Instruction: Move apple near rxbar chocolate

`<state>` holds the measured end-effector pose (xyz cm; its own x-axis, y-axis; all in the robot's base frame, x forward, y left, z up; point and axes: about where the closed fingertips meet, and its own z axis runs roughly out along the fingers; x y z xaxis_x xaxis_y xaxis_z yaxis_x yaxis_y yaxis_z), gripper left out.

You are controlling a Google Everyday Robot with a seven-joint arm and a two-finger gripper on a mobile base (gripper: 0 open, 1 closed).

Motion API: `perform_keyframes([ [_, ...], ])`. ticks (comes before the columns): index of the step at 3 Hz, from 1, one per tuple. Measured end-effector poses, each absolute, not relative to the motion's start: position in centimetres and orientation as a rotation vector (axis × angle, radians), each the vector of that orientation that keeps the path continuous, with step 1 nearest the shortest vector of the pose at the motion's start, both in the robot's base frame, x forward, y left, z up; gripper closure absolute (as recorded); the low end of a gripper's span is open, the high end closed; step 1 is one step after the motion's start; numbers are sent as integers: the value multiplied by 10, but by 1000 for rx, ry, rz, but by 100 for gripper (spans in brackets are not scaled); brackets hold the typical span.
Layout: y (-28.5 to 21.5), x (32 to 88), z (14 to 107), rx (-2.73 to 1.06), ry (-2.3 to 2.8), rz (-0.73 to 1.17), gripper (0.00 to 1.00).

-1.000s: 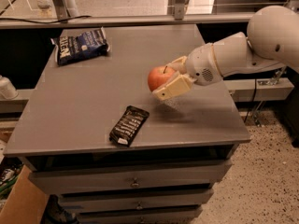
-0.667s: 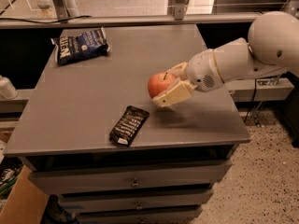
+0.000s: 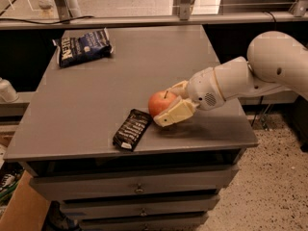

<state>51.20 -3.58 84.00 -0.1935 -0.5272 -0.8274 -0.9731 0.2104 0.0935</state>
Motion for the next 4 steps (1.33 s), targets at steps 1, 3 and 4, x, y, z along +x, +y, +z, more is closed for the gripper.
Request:
perform_keyframes([
  [1,-31,501,827,-1418,1813,892,100],
  [3,-24,488,824,-1491,1707,910,49],
  [4,-23,484,823,-1512,1665,913,28],
])
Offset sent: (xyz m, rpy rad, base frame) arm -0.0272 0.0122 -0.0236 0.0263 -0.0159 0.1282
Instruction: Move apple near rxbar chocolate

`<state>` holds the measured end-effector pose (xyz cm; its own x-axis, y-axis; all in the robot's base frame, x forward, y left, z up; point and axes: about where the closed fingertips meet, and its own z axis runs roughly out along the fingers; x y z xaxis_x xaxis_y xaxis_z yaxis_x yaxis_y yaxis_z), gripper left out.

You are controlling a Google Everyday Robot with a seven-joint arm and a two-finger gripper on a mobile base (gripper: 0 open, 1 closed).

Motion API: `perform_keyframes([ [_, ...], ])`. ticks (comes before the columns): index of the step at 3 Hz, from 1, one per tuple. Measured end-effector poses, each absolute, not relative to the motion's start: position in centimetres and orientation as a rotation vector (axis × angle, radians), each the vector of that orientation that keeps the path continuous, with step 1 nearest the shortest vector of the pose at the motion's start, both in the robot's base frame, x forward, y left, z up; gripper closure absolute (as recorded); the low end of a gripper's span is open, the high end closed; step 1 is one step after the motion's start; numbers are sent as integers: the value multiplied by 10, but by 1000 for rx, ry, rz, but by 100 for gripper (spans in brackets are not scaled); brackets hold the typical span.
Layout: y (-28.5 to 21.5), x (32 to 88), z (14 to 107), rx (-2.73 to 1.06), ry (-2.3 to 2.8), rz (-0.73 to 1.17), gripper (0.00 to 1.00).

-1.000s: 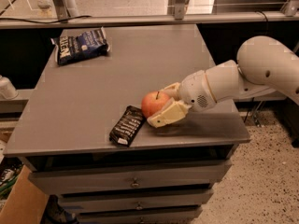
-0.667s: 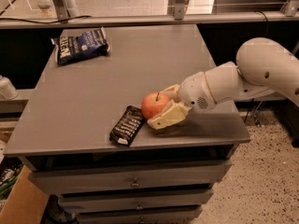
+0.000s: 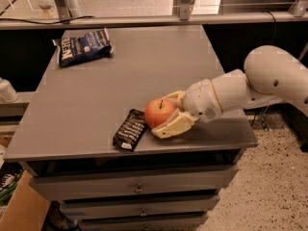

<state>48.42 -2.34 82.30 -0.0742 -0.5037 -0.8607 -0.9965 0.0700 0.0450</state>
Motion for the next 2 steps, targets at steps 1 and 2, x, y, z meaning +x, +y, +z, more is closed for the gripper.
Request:
perform_keyframes([
  [1,-23,481,823,-1522,1637,915,5],
  [2,-24,479,827,-1523,1620,907,0],
])
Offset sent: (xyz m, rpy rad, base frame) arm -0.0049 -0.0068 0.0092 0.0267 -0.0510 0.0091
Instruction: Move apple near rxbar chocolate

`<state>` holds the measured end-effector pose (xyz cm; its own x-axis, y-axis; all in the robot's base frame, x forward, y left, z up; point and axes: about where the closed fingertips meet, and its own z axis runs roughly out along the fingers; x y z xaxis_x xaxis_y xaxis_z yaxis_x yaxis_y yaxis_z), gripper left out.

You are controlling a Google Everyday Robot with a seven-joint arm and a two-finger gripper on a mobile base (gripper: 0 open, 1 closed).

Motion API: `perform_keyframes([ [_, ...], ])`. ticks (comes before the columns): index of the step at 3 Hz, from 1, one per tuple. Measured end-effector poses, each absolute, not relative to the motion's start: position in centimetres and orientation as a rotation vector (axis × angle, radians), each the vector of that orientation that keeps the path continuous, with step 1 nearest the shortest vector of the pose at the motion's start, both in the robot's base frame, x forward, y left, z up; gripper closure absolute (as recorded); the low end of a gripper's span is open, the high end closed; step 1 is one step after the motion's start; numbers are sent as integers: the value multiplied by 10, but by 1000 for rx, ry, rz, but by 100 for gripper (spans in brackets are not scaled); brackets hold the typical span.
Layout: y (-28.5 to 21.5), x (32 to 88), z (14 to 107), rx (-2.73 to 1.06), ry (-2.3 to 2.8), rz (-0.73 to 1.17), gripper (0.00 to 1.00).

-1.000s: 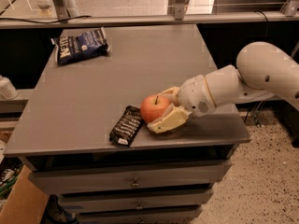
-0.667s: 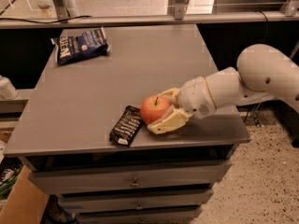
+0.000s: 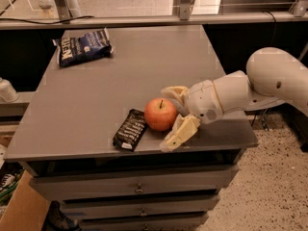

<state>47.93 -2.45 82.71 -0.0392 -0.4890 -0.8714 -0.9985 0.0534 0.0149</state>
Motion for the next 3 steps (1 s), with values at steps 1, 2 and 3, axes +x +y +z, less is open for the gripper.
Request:
perform_keyframes([
  [1,-37,487,841,-1507,1610,864,0],
  [2,-70,503,864,-1479,1606,788,0],
  [3,-110,524,896,-1463,1592,692,0],
])
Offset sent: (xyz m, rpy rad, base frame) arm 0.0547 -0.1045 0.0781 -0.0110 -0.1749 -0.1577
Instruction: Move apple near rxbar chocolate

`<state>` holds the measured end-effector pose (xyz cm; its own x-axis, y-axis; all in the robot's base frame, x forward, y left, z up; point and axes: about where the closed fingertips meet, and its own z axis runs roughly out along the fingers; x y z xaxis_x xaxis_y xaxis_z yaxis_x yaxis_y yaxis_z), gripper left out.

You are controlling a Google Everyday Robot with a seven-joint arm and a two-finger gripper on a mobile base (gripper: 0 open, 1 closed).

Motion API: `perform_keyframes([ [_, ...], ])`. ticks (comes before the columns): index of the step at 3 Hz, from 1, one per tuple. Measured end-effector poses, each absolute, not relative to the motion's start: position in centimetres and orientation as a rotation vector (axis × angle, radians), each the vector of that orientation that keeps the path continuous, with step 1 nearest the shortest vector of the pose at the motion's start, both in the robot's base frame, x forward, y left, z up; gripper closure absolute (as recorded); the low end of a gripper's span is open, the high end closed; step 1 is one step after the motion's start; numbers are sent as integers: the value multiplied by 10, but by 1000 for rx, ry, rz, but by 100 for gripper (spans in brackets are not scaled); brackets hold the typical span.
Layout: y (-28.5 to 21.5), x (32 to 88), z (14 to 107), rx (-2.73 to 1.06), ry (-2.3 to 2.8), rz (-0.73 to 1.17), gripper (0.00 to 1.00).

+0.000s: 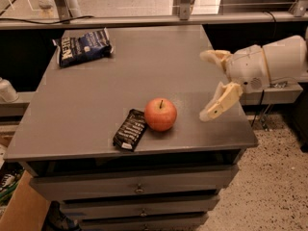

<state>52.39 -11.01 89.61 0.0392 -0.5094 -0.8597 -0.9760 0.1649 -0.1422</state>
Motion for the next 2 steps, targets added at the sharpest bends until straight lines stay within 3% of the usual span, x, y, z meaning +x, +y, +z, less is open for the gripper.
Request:
perform_keyframes([
  [1,-146,532,921,-1366,1537,630,0],
  [2,-151,530,922,-1355,1540,624,0],
])
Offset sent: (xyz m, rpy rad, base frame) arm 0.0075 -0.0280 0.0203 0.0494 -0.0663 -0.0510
